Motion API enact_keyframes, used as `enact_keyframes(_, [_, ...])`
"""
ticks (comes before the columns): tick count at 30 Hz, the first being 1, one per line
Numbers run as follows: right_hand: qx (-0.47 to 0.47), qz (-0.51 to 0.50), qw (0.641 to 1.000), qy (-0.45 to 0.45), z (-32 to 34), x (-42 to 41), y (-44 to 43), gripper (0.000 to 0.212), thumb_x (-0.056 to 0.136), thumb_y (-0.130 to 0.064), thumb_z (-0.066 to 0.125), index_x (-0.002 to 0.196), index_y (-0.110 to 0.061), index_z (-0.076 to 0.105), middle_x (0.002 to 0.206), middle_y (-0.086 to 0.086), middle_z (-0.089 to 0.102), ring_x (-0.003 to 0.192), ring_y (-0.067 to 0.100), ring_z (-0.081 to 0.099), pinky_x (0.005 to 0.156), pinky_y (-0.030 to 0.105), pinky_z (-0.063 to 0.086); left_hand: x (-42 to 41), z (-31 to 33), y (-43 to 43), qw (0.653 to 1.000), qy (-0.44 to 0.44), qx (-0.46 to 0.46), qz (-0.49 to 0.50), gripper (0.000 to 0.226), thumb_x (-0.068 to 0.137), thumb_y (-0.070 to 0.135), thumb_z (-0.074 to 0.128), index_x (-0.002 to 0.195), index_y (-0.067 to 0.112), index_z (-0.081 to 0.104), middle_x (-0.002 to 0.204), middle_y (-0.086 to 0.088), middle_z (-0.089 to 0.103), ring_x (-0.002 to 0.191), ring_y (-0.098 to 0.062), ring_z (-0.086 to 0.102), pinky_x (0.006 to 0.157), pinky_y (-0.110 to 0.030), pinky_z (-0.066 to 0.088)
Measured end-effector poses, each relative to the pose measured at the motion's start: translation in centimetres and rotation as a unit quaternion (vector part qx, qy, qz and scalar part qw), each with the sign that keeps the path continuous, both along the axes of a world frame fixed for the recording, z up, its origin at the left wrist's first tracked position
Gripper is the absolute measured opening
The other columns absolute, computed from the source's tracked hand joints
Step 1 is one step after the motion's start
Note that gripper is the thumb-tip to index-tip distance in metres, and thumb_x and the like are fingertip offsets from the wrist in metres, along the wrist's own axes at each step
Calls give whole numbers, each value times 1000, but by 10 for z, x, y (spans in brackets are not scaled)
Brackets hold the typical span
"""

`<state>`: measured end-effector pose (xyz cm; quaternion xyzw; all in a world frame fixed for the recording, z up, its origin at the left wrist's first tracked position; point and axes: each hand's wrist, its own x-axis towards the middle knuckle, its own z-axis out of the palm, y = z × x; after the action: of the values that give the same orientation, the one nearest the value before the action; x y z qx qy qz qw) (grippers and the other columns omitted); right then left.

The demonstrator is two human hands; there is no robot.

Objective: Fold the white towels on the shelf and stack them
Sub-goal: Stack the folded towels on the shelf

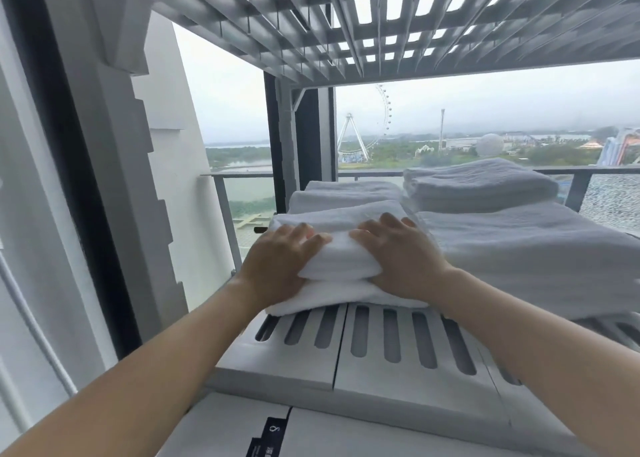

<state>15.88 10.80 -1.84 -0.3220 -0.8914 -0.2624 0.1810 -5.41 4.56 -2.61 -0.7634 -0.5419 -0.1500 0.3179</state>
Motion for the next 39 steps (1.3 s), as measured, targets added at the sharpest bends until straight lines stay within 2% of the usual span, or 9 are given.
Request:
enact_keyframes(5, [-30, 25, 999, -26, 2, 10, -3, 88, 69, -75, 43, 140, -25, 25, 133, -1, 36, 118, 20, 31, 96, 41, 30, 0, -9, -10, 1000, 13, -7, -22, 75, 69, 59, 56, 131, 19, 44, 122, -4, 51, 105, -26, 50, 87, -41, 41])
enact_keyframes(7, [-38, 21, 998, -44, 3, 11, -4, 94, 66, -72, 49, 142, -27, 17, 134, -1, 32, 121, 20, 29, 98, 42, 28, -2, -11, -14, 999, 31, -11, -20, 86, 64, 64, 57, 135, 18, 39, 127, -4, 48, 109, -25, 48, 92, -43, 39])
enact_keyframes(14, [-34, -3, 999, 4, 2, 6, -11, 81, 68, -55, 54, 138, -25, 28, 134, 0, 41, 120, 22, 39, 97, 40, 36, 4, 3, -6, 994, 66, -56, 68, 90, 71, 19, 67, 142, 23, 11, 135, -2, 36, 121, -23, 39, 94, -39, 38])
enact_keyframes(19, [-32, -27, 999, 18, -3, -4, -14, 80, 69, -47, 64, 136, -22, 28, 132, 0, 44, 117, 22, 44, 94, 38, 37, 2, 26, 6, 994, 88, 0, 63, 67, 71, -7, 54, 131, 18, 37, 122, -2, 50, 110, -24, 48, 87, -35, 40])
enact_keyframes(24, [-8, -15, 998, 67, 11, 0, -10, 71, 73, -43, 64, 133, -21, 34, 131, 0, 47, 115, 23, 46, 90, 37, 37, -8, 32, 17, 989, 98, 109, 18, 61, 55, -13, 63, 112, 11, 58, 106, -6, 60, 97, -29, 57, 79, -40, 46])
enact_keyframes(27, [-14, -17, 1000, 22, 6, -4, -13, 70, 76, -48, 62, 134, -22, 33, 132, 1, 43, 116, 22, 44, 94, 39, 36, -15, 10, 18, 995, 69, 69, 8, 64, 56, -15, 60, 115, 9, 56, 113, -7, 58, 101, -31, 55, 75, -41, 45])
enact_keyframes(30, [-4, -41, 999, -2, -1, -13, -18, 68, 72, -44, 62, 128, -19, 32, 127, 4, 41, 111, 24, 43, 87, 41, 38, -22, -2, 17, 997, 63, 52, 8, 68, 54, -17, 59, 117, 8, 54, 115, -7, 58, 101, -32, 56, 73, -42, 47])
enact_keyframes(33, [4, -74, 997, -3, 3, -33, -22, 69, 67, -43, 64, 121, -15, 32, 119, 7, 41, 105, 26, 44, 79, 41, 36, -22, 3, 17, 997, 61, 27, 25, 67, 65, -10, 59, 127, 12, 45, 126, -5, 51, 113, -29, 48, 84, -43, 43])
enact_keyframes(39, [-6, -76, 997, 15, 1, -68, -19, 69, 72, -49, 64, 125, -13, 38, 117, 6, 51, 107, 25, 50, 86, 39, 41, -26, 4, 13, 998, 51, -1, 47, 65, 72, 9, 65, 131, 19, 39, 132, -2, 45, 120, -25, 43, 91, -41, 39])
